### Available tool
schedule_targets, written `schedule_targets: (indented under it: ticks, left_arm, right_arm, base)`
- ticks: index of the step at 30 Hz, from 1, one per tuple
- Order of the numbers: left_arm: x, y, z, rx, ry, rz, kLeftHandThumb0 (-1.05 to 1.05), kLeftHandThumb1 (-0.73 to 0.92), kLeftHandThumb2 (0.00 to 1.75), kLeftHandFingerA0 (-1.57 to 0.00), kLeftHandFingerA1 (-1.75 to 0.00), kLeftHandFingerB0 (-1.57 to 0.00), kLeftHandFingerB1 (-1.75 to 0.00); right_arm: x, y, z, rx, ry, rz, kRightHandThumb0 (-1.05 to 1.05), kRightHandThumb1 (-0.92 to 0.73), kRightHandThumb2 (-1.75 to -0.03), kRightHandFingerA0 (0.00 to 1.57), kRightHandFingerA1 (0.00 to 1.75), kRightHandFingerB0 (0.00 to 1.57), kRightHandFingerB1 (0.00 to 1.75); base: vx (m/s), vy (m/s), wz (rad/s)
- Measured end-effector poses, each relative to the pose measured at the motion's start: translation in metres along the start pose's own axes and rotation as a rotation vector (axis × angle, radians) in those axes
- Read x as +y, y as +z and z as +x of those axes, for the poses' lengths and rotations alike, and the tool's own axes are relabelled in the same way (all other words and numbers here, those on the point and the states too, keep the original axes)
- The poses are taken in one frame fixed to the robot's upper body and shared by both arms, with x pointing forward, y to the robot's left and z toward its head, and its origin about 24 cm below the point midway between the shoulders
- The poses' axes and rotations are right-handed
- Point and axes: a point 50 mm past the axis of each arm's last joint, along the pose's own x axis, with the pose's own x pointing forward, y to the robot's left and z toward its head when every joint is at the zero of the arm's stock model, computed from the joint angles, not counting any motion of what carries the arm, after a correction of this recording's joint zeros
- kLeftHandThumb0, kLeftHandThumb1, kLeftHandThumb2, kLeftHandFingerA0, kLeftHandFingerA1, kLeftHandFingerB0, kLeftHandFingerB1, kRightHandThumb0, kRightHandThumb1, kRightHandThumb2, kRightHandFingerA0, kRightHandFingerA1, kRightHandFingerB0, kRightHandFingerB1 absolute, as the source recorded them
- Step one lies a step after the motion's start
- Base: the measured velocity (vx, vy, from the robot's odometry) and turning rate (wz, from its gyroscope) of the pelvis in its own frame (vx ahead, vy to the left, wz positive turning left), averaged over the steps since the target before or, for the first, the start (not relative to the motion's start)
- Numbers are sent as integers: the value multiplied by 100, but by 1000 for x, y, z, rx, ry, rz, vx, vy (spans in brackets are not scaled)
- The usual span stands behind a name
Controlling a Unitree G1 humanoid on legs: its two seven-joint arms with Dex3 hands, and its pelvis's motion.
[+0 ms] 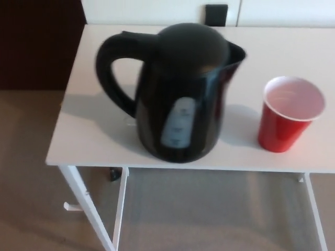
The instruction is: The robot walk towards a table in front and uses its left hand to pick up the pot from the base and pour water to the cup on the right hand side
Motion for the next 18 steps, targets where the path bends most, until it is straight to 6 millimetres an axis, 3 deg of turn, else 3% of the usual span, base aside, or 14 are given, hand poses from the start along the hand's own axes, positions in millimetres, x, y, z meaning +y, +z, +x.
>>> schedule_targets:
  ticks: [7, 8, 12, 13, 18]
  left_arm:
    - [3, 0, -1, 4, 13, 26, -42, 43, 68, -63, -51, -51, -47]
    - [3, 1, -1, 1, 15, 30, -33, 50, 55, -65, -42, -55, -38]
    - [2, 2, 0, -1, 13, 33, -33, 50, 55, -65, -41, -54, -38]
    - [2, 3, 1, -2, 13, 33, -43, 43, 68, -61, -50, -51, -47]
    - [2, 3, 1, -3, 12, 32, -41, 42, 68, -62, -50, -52, -47]
  right_arm:
    - [6, 2, 2, -4, 12, 7, -40, -29, -56, 78, 80, 63, 64]
    - [6, 2, 2, -6, 12, 7, -46, -28, -55, 81, 84, 64, 64]
    - [6, 4, 3, -9, 9, 0, -47, -28, -57, 81, 83, 63, 64]
    - [7, 5, 3, -11, 7, -5, -41, -27, -60, 79, 87, 63, 67]
    - [7, 7, 4, -17, 2, -17, -40, -26, -61, 80, 88, 64, 68]
  base:
    - [15, 97, 1]
    - [33, -18, 7]
    - [13, -28, 4]
    - [0, 0, 0]
    - [0, 0, 0]
